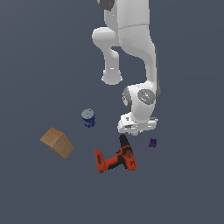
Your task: Pick up a designated object from a clutter of objects.
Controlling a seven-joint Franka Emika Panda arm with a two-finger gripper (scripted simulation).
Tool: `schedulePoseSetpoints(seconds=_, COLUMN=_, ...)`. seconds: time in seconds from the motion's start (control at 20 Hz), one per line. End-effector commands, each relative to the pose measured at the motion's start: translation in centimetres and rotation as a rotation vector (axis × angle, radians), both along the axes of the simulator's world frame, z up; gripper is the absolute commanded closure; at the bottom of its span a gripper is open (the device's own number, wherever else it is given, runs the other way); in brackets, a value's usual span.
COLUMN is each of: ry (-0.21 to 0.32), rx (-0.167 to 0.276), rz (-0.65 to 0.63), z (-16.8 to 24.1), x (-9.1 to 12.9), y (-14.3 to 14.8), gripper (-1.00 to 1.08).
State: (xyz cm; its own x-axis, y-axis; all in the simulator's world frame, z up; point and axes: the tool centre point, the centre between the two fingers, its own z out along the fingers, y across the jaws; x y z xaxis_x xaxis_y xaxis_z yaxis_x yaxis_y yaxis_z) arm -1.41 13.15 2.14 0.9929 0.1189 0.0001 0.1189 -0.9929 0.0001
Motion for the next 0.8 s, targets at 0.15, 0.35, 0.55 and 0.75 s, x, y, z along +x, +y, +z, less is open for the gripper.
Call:
schedulePoseSetpoints(seconds=0.15, ry=0.000, rx=0.000, rz=0.000, z=0.1, x=0.0, y=0.0, gripper=1.08)
schedulePoseSetpoints(seconds=0.35, ry=0.000, rx=0.000, rz=0.000, z=0.9, x=0.2, y=-0.4, gripper=1.08)
schedulePoseSetpoints(seconds=0.55, ry=0.000, rx=0.000, rz=0.000, z=2.7, x=0.5, y=-1.1, gripper=1.08)
schedulePoseSetpoints(seconds=0.75, ry=0.000, rx=0.000, rz=0.000, z=5.4, x=1.0, y=-2.2, gripper=1.08)
